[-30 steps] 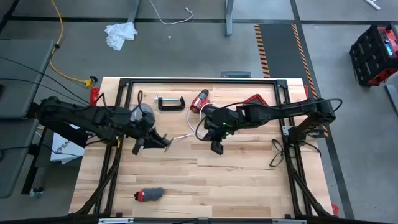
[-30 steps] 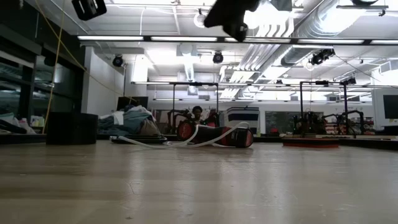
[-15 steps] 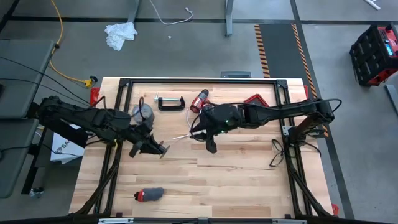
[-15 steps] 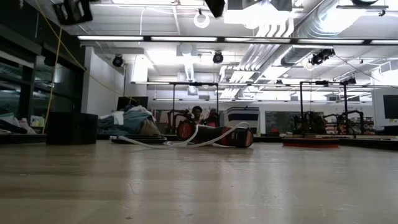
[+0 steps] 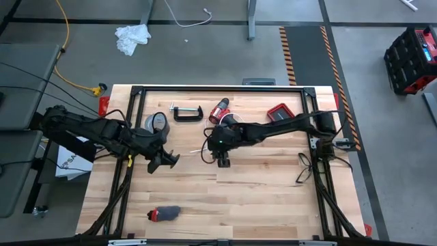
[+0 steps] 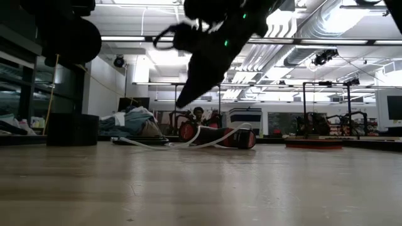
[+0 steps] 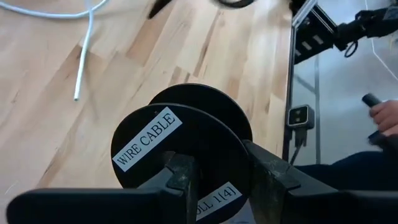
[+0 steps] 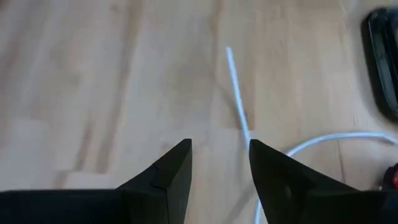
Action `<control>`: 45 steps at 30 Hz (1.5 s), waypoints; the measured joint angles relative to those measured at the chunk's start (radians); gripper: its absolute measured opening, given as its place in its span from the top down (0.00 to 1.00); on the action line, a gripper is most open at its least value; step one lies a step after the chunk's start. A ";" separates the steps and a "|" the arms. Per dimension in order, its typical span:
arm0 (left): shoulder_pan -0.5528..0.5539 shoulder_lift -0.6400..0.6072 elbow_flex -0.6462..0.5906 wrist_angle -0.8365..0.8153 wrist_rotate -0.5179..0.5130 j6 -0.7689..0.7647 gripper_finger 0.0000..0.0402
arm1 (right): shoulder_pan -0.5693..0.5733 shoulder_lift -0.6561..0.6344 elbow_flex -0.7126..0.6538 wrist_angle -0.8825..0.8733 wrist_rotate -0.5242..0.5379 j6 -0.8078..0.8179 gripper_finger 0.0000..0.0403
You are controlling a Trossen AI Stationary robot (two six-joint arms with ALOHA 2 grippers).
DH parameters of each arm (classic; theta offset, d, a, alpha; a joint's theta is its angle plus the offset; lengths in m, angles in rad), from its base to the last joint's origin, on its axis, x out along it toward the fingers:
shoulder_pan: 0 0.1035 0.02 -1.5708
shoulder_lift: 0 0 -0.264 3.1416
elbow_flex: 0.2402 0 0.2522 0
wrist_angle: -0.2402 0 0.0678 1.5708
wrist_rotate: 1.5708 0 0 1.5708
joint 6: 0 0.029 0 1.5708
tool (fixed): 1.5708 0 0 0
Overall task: Coil cords
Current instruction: Coil the white cable wire into the black spool
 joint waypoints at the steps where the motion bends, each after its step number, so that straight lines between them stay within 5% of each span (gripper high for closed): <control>1: 0.000 0.000 0.000 0.004 -0.006 -0.008 0.77 | -0.011 0.014 0.000 0.014 0.000 0.000 0.62; 24: 0.000 0.000 0.001 0.110 -0.024 -0.047 0.77 | -0.085 0.220 0.004 0.155 -0.053 0.005 0.62; 27: 0.000 0.000 0.001 0.118 -0.030 -0.062 0.77 | -0.079 0.247 0.006 0.143 -0.054 0.057 0.70; 32: 0.000 0.000 0.001 0.127 -0.033 -0.071 0.77 | -0.050 0.254 0.009 0.097 -0.081 0.140 0.96; 38: 0.000 0.000 0.001 0.125 -0.051 -0.019 0.77 | -0.011 0.169 0.001 -0.030 -0.144 0.255 0.99; 45: -0.007 0.057 0.001 0.093 -0.086 0.173 0.77 | 0.001 -0.096 -0.001 -0.251 -0.221 0.270 1.00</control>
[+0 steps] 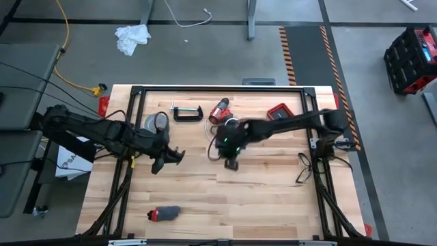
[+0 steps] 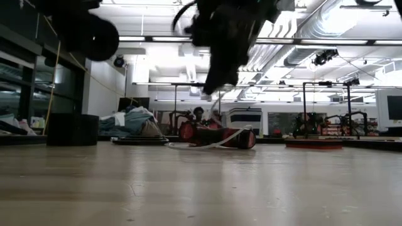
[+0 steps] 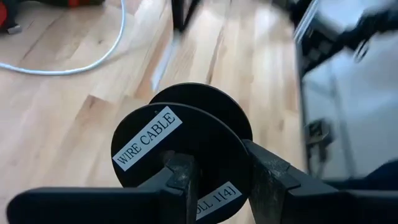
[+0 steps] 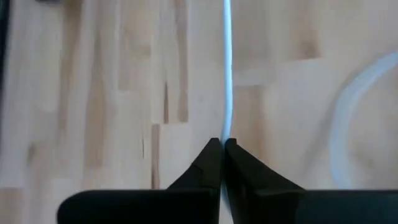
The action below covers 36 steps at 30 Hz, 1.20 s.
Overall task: Coil cords
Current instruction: Coil the white cable wire into the black spool
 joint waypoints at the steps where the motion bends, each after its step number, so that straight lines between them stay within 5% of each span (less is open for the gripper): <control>1: -0.003 0.019 0.000 -0.004 0.002 0.037 0.77 | -0.003 -0.027 0.000 -0.031 -0.002 0.001 1.00; 12: 0.042 0.382 0.000 0.132 0.411 0.366 0.77 | 0.052 -0.198 -0.003 -0.154 0.030 0.170 1.00; 19: 0.096 0.609 -0.001 0.250 0.672 0.350 0.77 | 0.119 -0.185 -0.001 -0.124 0.024 0.229 1.00; 36: 0.135 0.635 0.010 0.226 0.636 0.212 0.51 | 0.145 -0.185 0.000 -0.115 0.031 0.205 1.00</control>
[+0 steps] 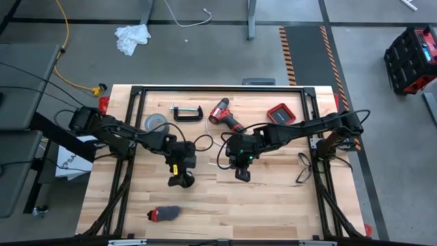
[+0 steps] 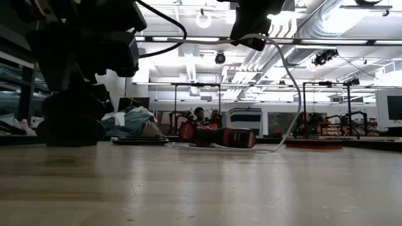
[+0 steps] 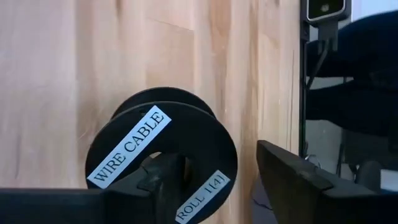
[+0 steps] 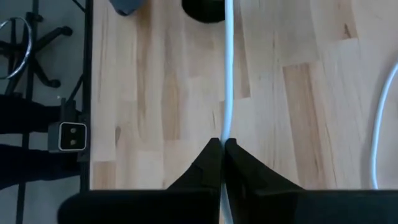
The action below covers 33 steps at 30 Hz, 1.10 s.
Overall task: Coil cords
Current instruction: Coil the white cable wire into the black spool
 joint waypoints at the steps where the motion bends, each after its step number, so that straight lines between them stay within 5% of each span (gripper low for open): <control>1: 0.005 -0.005 0.000 -0.003 -0.007 -0.001 0.51 | 0.000 0.000 0.000 0.000 -0.006 -0.003 1.00; 20: 0.047 -0.196 0.013 -0.202 -0.294 0.044 0.48 | -0.002 0.000 0.001 -0.003 -0.031 -0.047 1.00; 25: 0.027 -0.168 0.011 -0.199 -0.294 0.027 0.48 | -0.002 0.000 0.001 -0.007 -0.031 -0.051 1.00; 33: 0.113 -0.058 0.011 -0.161 -0.151 -0.058 0.48 | -0.002 -0.001 0.002 -0.007 -0.031 -0.051 1.00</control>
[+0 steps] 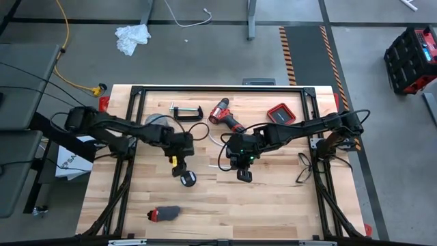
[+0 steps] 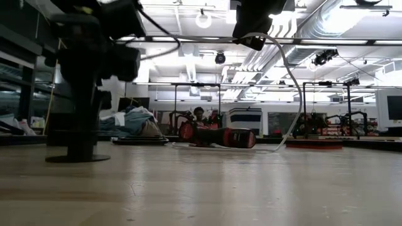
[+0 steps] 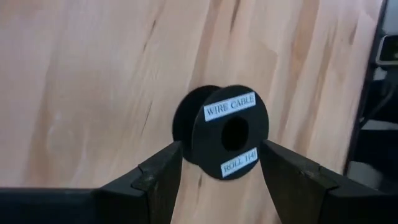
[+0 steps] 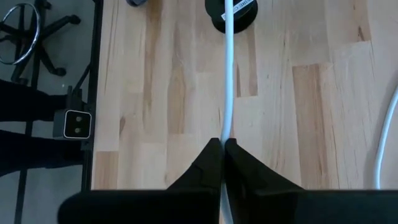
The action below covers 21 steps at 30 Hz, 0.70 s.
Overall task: Coil cords
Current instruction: Coil the white cable wire into the black spool
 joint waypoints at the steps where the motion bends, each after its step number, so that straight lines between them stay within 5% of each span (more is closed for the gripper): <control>1: 0.012 0.020 0.000 0.007 0.032 -0.007 0.48 | 0.000 0.000 0.000 0.000 0.000 0.000 1.00; 10: 0.071 0.140 0.000 0.061 0.201 -0.090 0.48 | 0.000 0.000 0.000 0.000 0.000 0.000 1.00; 16: 0.057 0.177 0.000 0.098 0.218 -0.108 0.49 | 0.000 0.000 0.000 0.000 0.001 0.000 1.00; 21: 0.037 0.185 0.000 0.095 0.205 -0.119 0.61 | 0.000 0.000 0.000 0.000 0.006 0.000 1.00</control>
